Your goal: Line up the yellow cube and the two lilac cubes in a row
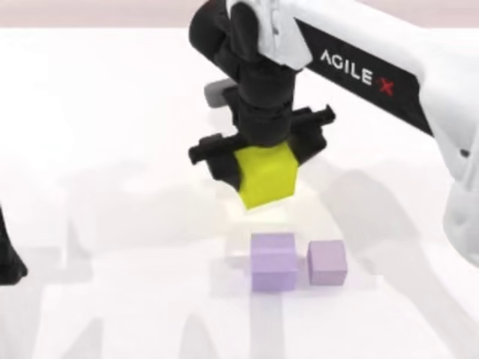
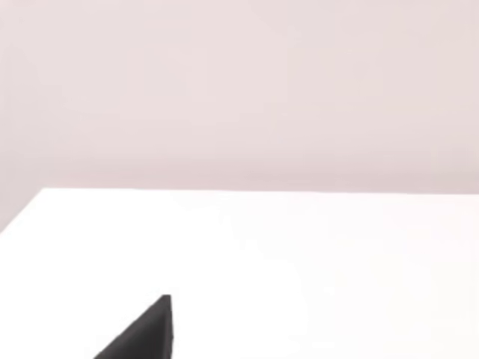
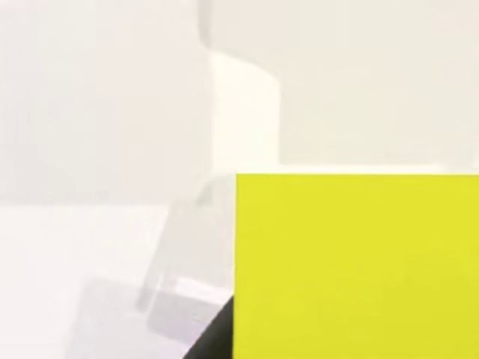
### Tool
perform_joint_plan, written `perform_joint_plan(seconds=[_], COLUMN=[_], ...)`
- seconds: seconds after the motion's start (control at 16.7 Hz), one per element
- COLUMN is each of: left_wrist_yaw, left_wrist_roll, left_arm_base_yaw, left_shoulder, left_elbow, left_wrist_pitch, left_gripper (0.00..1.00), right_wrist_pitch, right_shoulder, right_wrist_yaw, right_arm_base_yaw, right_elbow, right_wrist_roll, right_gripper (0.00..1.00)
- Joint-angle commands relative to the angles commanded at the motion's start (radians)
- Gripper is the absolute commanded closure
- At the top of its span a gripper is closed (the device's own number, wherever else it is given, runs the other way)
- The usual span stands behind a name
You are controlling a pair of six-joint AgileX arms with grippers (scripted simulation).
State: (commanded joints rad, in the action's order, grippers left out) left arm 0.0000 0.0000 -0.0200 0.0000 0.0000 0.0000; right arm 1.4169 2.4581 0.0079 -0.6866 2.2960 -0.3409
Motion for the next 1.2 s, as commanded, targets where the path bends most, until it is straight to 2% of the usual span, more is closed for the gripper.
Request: perform_joint_plan(seconds=[0.3, 0.48, 0.66, 0.96, 1.2], left_wrist_yaw=[0.000, 0.000, 0.000, 0.000, 0.000], left_wrist_roll=[0.000, 0.000, 0.000, 0.000, 0.000], left_arm_base_yaw=[0.000, 0.000, 0.000, 0.000, 0.000], left_shoulder=[0.000, 0.000, 0.000, 0.000, 0.000], left_elbow=[0.000, 0.000, 0.000, 0.000, 0.000], left_wrist_pitch=[0.000, 0.000, 0.000, 0.000, 0.000], left_gripper=[0.00, 0.00, 0.00, 0.00, 0.00], right_wrist_pitch=[0.062, 0.081, 0.086, 0.081, -0.030], right_shoulder=[0.037, 0.039, 0.036, 0.035, 0.027], right_wrist_yaw=[0.001, 0.004, 0.005, 0.004, 0.005], right_arm_base_yaw=[-0.167, -0.240, -0.271, -0.267, -0.269], right_elbow=[0.086, 0.121, 0.134, 0.128, 0.015], right_wrist_roll=[-0.422, -0.577, -0.636, -0.636, -0.636], right_gripper=[1.00, 1.00, 1.00, 1.00, 1.00])
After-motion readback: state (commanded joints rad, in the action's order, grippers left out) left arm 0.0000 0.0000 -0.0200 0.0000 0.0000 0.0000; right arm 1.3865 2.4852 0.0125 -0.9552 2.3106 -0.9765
